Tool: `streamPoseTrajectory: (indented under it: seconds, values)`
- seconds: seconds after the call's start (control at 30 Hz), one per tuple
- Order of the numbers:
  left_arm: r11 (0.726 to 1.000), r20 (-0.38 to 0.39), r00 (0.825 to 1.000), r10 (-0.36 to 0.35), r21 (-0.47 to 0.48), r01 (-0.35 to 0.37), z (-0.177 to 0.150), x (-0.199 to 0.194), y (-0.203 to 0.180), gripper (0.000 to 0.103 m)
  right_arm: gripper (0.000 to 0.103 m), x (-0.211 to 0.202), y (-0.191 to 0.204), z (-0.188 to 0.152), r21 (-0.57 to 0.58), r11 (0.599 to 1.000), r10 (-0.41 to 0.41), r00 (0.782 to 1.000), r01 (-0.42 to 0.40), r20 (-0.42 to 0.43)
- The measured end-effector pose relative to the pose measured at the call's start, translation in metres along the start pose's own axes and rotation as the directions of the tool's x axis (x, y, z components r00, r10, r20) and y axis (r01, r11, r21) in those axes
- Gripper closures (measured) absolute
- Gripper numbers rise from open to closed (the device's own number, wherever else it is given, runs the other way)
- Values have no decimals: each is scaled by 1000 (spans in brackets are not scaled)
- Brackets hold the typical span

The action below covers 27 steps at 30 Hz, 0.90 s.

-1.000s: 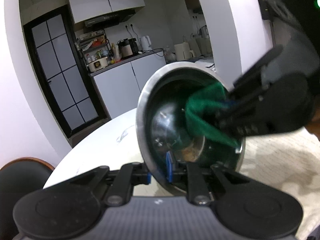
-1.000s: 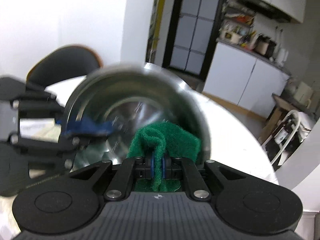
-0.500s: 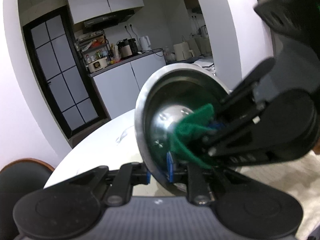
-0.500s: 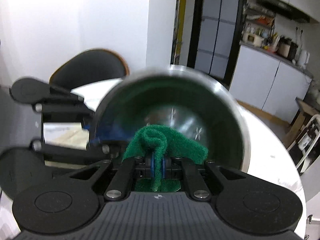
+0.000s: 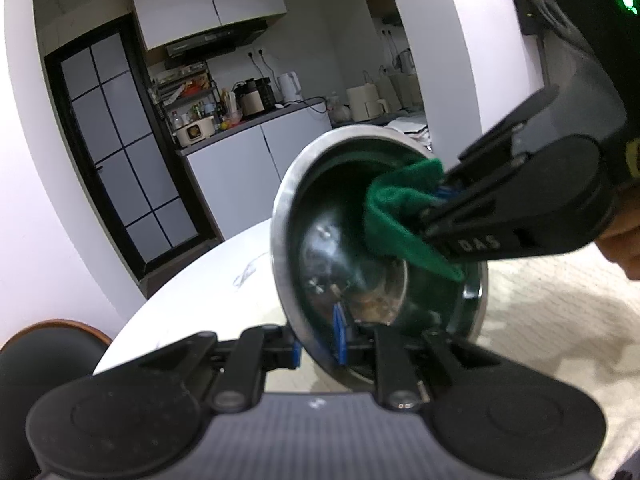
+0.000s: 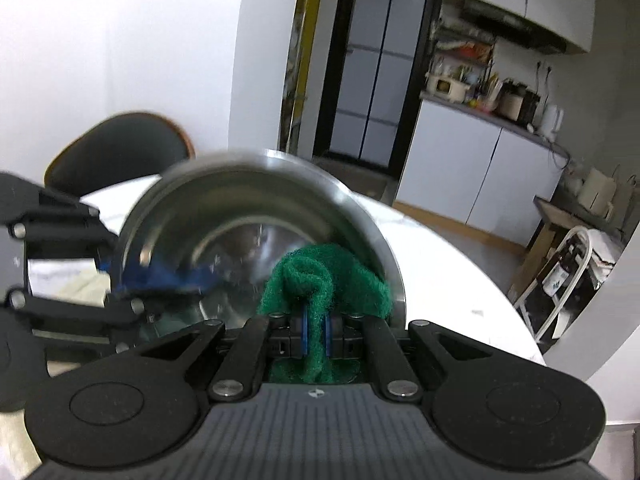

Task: Clean bowl
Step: 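Keep the bowl held by the left gripper while the right gripper wipes the pad around the inside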

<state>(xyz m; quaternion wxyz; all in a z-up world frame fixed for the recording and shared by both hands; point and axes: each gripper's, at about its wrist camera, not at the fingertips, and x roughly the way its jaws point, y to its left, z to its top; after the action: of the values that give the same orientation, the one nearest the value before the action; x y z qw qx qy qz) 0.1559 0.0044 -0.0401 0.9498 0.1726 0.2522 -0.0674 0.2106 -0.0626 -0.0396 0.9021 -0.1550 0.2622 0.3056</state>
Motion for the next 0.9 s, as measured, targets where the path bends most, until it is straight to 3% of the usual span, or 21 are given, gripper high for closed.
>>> streamPoseTrajectory:
  seconds: [0.23, 0.43, 0.63, 0.83, 0.9]
  values:
    - [1000, -12, 1000, -16, -13, 16, -4, 2, 2, 85, 95, -4, 25, -20, -26, 993, 109, 992, -111, -67]
    - [1000, -17, 1000, -20, -8, 20, -7, 3, 3, 84, 95, -5, 32, -33, -45, 991, 122, 984, -129, -131]
    - [1000, -20, 999, -26, -7, 26, -9, 5, 2, 83, 95, -13, 27, -33, -32, 998, 59, 992, -63, -110]
    - [1000, -22, 999, -25, -12, 25, -8, 4, 1, 83, 95, -27, 19, -26, 17, 1000, 8, 1000, -8, 9]
    - [1000, -22, 999, -23, -16, 23, -8, 4, 1, 83, 95, -33, 16, -25, 44, 999, 22, 999, -23, 29]
